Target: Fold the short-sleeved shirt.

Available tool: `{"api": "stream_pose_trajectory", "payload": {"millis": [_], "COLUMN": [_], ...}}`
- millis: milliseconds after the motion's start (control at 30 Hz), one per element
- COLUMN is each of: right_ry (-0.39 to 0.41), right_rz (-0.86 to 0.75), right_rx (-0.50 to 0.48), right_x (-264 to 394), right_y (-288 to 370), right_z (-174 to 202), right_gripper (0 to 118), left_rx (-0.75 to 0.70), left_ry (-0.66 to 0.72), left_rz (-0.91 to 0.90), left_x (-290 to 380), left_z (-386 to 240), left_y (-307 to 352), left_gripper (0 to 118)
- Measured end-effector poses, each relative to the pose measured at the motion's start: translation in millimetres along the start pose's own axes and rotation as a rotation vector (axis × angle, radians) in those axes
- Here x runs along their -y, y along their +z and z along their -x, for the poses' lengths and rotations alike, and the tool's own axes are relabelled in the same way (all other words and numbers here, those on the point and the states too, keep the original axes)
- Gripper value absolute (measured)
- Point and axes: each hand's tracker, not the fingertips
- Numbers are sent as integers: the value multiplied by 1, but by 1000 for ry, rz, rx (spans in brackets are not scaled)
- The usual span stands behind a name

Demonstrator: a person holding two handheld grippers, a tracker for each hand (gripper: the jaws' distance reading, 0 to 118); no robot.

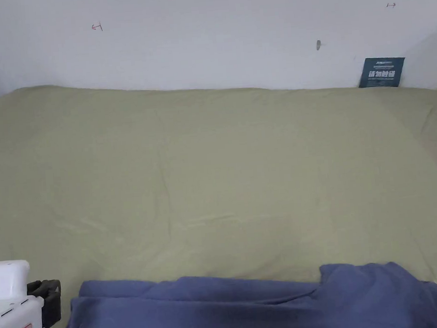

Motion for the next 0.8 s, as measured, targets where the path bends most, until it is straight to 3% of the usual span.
{"api": "stream_pose_trajectory", "payload": {"millis": [200, 300, 500, 667, 733, 767, 800], "right_ry": [-40, -32, -14, -29, -27, -19, -10], "right_rz": [-96, -132, -201, -222, -223, -227, -227], "right_rx": [24, 42, 81, 88, 95, 106, 110], "right_x": [-7, -11, -21, -25, -25, -25, -26], "right_y": [21, 31, 53, 61, 63, 65, 68], "right_z": [11, 16, 26, 30, 32, 34, 37], "right_gripper": [0, 0, 0, 0, 0, 0, 0], "left_rx": [-6, 55, 350, 562, 569, 580, 591], "left_ry": [17, 102, 343, 432, 439, 434, 426], "left_rz": [10, 103, 356, 480, 485, 498, 508], "left_x": [1, -4, -23, -26, -25, -26, -25], "left_z": [19, 31, 73, 91, 93, 94, 93], "left_y": [-13, -27, -73, -112, -123, -126, -130], "left_gripper": [0, 0, 0, 0, 0, 2, 11]}}
